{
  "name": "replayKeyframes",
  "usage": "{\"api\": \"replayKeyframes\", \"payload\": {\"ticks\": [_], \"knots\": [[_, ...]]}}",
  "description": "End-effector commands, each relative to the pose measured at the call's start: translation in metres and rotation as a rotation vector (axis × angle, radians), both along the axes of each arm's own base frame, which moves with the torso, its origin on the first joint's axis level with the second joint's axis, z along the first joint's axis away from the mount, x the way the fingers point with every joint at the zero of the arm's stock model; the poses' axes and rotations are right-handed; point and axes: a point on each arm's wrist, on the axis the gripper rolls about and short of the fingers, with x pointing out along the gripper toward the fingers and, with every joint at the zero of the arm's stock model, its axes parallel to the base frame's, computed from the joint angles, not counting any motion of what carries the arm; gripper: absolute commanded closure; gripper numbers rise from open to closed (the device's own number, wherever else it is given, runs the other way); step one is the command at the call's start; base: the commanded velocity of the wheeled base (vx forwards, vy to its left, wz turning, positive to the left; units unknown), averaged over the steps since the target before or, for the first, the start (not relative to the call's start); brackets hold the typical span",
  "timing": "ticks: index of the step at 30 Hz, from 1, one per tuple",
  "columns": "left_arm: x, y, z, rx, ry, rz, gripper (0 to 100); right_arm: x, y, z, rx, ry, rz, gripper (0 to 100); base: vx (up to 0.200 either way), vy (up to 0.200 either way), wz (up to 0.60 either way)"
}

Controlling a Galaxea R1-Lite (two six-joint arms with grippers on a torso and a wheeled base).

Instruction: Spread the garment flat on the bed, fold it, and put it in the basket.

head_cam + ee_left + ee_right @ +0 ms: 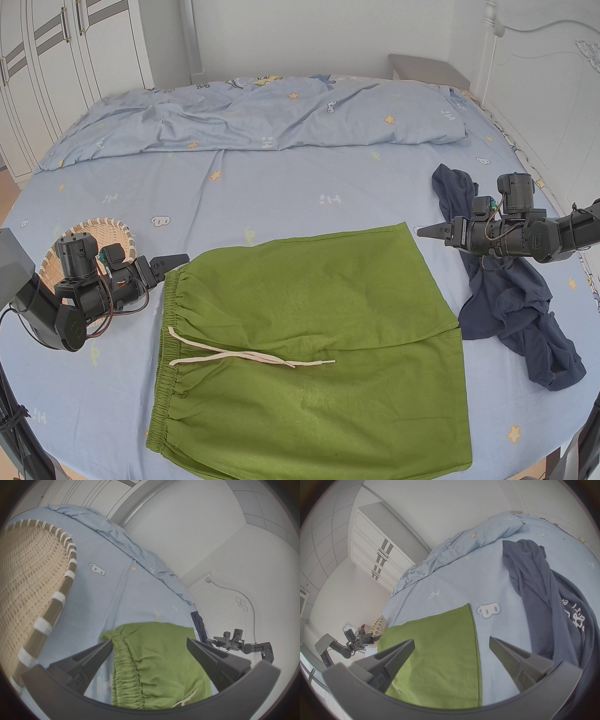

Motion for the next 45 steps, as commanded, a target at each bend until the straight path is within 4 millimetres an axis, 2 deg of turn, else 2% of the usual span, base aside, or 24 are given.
{"api": "replayKeyframes", "payload": {"ticks": [1, 10, 12, 16, 18, 21, 25, 28, 33, 34, 37, 41, 44, 45], "knots": [[-0.007, 0.01, 0.019, 0.011, -0.004, 0.025, 0, -0.012, 0.002, 0.008, 0.0, -0.006, 0.008, 0, 0.0, 0.0, 0.0], [-0.005, 0.006, 0.028, 0.015, -0.057, 0.021, 0, -0.025, 0.001, 0.006, 0.0, -0.013, 0.012, 0, 0.0, 0.0, 0.0], [-0.008, -0.002, 0.034, 0.006, -0.071, 0.001, 0, -0.031, -0.002, 0.006, 0.005, -0.022, 0.007, 0, 0.0, 0.0, 0.0], [-0.01, -0.016, 0.031, -0.035, -0.034, -0.031, 0, -0.041, -0.003, 0.003, 0.012, -0.012, 0.001, 0, 0.0, 0.0, 0.0], [-0.012, -0.03, 0.025, -0.078, 0.017, -0.063, 0, -0.055, -0.005, -0.004, 0.01, 0.016, -0.001, 0, 0.0, 0.0, 0.0], [-0.016, -0.036, 0.021, -0.093, 0.042, -0.09, 0, -0.065, -0.006, -0.008, 0.013, 0.018, 0.004, 0, 0.0, 0.0, 0.0], [-0.01, -0.045, 0.004, -0.089, 0.094, -0.114, 0, -0.069, -0.006, -0.011, 0.014, 0.0, 0.005, 0, 0.0, 0.0, 0.0], [-0.002, -0.051, -0.018, -0.077, 0.134, -0.115, 0, -0.07, -0.009, -0.013, 0.014, 0.002, -0.001, 0, 0.0, 0.0, 0.0], [0.002, -0.046, -0.027, -0.078, 0.127, -0.1, 0, -0.07, -0.01, -0.013, 0.014, 0.003, -0.003, 0, 0.0, 0.0, 0.0], [0.006, -0.038, -0.031, -0.076, 0.129, -0.075, 0, -0.07, -0.01, -0.014, 0.014, 0.006, -0.003, 0, 0.0, 0.0, 0.0], [0.008, -0.029, -0.029, -0.077, 0.12, -0.048, 0, -0.07, -0.009, -0.015, 0.013, 0.007, 0.001, 0, 0.0, 0.0, 0.0], [0.007, -0.028, -0.025, -0.077, 0.112, -0.045, 0, -0.07, -0.008, -0.016, 0.013, 0.012, 0.002, 0, 0.0, 0.0, 0.0], [0.003, -0.027, -0.009, -0.08, 0.069, -0.045, 0, -0.07, -0.01, -0.015, 0.014, 0.009, -0.003, 0, 0.0, 0.0, 0.0], [-0.003, -0.027, 0.004, -0.083, 0.04, -0.046, 0, -0.071, -0.01, -0.014, 0.014, 0.008, -0.005, 0, 0.0, 0.0, 0.0]]}}
